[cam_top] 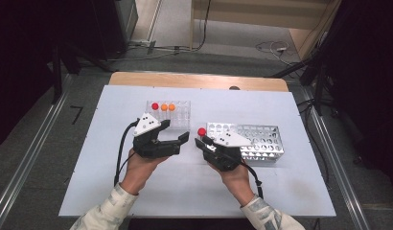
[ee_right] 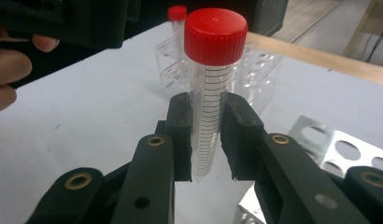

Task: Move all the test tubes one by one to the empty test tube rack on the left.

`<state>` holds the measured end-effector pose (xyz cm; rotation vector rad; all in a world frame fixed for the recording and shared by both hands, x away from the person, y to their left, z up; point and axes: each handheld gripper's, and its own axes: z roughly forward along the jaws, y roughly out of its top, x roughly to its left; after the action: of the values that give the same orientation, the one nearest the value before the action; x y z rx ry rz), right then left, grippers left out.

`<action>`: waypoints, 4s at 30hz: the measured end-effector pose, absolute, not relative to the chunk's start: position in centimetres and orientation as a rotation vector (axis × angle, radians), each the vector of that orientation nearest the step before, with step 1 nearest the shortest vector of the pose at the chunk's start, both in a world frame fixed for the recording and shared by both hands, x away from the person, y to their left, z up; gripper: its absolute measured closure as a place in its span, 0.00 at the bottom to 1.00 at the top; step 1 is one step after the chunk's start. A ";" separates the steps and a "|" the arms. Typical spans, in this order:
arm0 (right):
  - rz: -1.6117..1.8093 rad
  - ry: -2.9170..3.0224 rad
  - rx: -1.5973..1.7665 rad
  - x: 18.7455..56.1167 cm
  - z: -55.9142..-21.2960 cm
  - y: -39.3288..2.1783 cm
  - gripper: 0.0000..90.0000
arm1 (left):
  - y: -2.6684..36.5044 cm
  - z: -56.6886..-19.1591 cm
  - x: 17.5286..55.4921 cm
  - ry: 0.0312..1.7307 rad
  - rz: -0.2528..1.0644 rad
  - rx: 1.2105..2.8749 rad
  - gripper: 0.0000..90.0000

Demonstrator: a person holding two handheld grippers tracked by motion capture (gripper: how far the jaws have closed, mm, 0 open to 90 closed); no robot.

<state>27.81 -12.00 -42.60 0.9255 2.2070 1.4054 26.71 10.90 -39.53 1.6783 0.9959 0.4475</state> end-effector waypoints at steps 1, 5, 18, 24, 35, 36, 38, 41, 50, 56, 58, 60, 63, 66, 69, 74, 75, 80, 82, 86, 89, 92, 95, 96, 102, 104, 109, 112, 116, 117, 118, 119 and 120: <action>1.402 2.219 0.920 27.9 -42.9 -11.7 0.79 | 10.8 -39.5 26.6 0.988 0.445 1.685 0.24; 1.388 2.257 0.911 28.0 -43.6 -10.7 0.79 | 10.2 -39.7 26.3 0.940 0.425 1.713 0.35; 1.372 2.306 0.878 27.5 -44.3 -9.4 0.79 | 8.9 -41.0 26.3 0.876 0.424 1.801 0.70; 1.371 2.312 0.874 27.5 -44.4 -9.4 0.78 | 8.9 -41.3 26.4 0.874 0.422 1.803 0.77; 1.364 2.342 0.870 27.2 -43.9 -11.1 0.44 | 11.3 -40.8 27.2 0.938 0.447 1.746 0.78; 1.362 2.339 0.877 27.1 -43.9 -11.6 0.43 | 11.6 -40.8 27.3 0.948 0.453 1.738 0.78; 1.361 2.332 0.888 27.0 -43.7 -12.5 0.42 | 12.5 -40.6 27.6 0.972 0.461 1.718 0.78; 1.356 2.317 0.907 26.6 -43.5 -14.0 0.41 | 13.9 -40.3 28.2 1.017 0.483 1.686 0.78; 1.350 2.271 0.947 25.6 -43.2 -17.9 0.41 | 16.3 -39.0 29.4 1.087 0.565 1.655 0.78; 1.360 2.234 0.976 25.3 -42.9 -19.6 0.42 | 17.6 -37.9 30.5 1.127 0.625 1.622 0.78; 1.364 2.223 0.977 25.2 -42.8 -20.0 0.42 | 18.1 -37.5 31.1 1.147 0.649 1.609 0.78; 1.364 2.213 0.985 25.2 -42.7 -20.3 0.42 | 18.3 -37.3 31.4 1.155 0.659 1.600 0.78; 1.364 2.209 0.989 25.3 -42.7 -20.5 0.42 | 18.8 -37.1 32.0 1.173 0.671 1.580 0.78; 1.371 2.200 0.993 25.3 -42.6 -20.6 0.42 | 19.0 -37.0 33.0 1.192 0.703 1.583 0.78; 1.370 2.200 0.993 25.3 -42.6 -20.6 0.42 | 19.1 -37.0 33.4 1.201 0.709 1.584 0.78; 1.371 2.197 0.995 25.3 -42.6 -20.7 0.42 | 19.1 -37.4 34.3 1.216 0.733 1.576 0.78; 1.370 2.197 0.994 25.3 -42.6 -20.7 0.42 | 19.1 -37.4 34.3 1.216 0.733 1.576 0.78; 1.371 2.197 0.994 25.3 -42.7 -20.7 0.42 | 19.3 -38.0 35.2 1.238 0.732 1.567 0.78; 1.371 2.196 0.998 25.3 -42.7 -20.7 0.42 | 19.3 -38.1 35.4 1.242 0.732 1.568 0.78; 1.372 2.197 1.003 25.3 -42.7 -20.7 0.42 | 19.2 -38.6 35.6 1.243 0.723 1.578 0.78; 1.371 2.197 1.001 25.3 -42.7 -20.7 0.42 | 19.0 -39.0 35.6 1.241 0.716 1.586 0.78; 1.373 2.195 1.001 25.3 -42.7 -20.7 0.42 | 18.8 -39.7 35.7 1.256 0.712 1.604 0.77; 1.372 2.197 0.999 25.3 -42.7 -20.7 0.42 | 18.8 -39.9 35.7 1.261 0.709 1.601 0.77; 1.371 2.197 0.999 25.3 -42.7 -20.7 0.43 | 18.8 -40.1 35.7 1.261 0.711 1.604 0.77; 1.371 2.197 1.000 25.3 -42.7 -20.7 0.43 | 18.8 -40.5 35.6 1.271 0.702 1.604 0.74; 1.371 2.196 1.000 25.3 -42.7 -20.7 0.43 | 18.9 -40.6 35.6 1.273 0.694 1.600 0.74; 1.371 2.196 1.003 25.4 -42.7 -20.7 0.43 | 19.0 -40.4 35.4 1.270 0.693 1.594 0.74; 1.367 2.190 1.003 25.5 -42.8 -20.9 0.43 | 19.0 -40.4 35.1 1.268 0.682 1.586 0.69; 1.356 2.178 1.023 25.8 -42.9 -21.2 0.42 | 19.0 -40.4 34.7 1.267 0.663 1.580 0.63; 1.356 2.173 1.024 25.9 -42.9 -21.3 0.42 | 19.0 -40.4 34.7 1.267 0.663 1.580 0.61; 1.353 2.169 1.028 26.0 -42.9 -21.4 0.42 | 19.0 -40.5 34.5 1.268 0.657 1.575 0.58; 1.351 2.166 1.033 26.1 -43.0 -21.5 0.42 | 18.9 -40.6 34.2 1.268 0.650 1.573 0.56; 1.348 2.161 1.035 26.2 -43.0 -21.6 0.42 | 18.8 -40.7 34.0 1.268 0.646 1.572 0.53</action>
<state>26.18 -21.58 -42.98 1.0347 2.1608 1.3483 34.04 18.81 -40.66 1.5717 1.2684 0.6461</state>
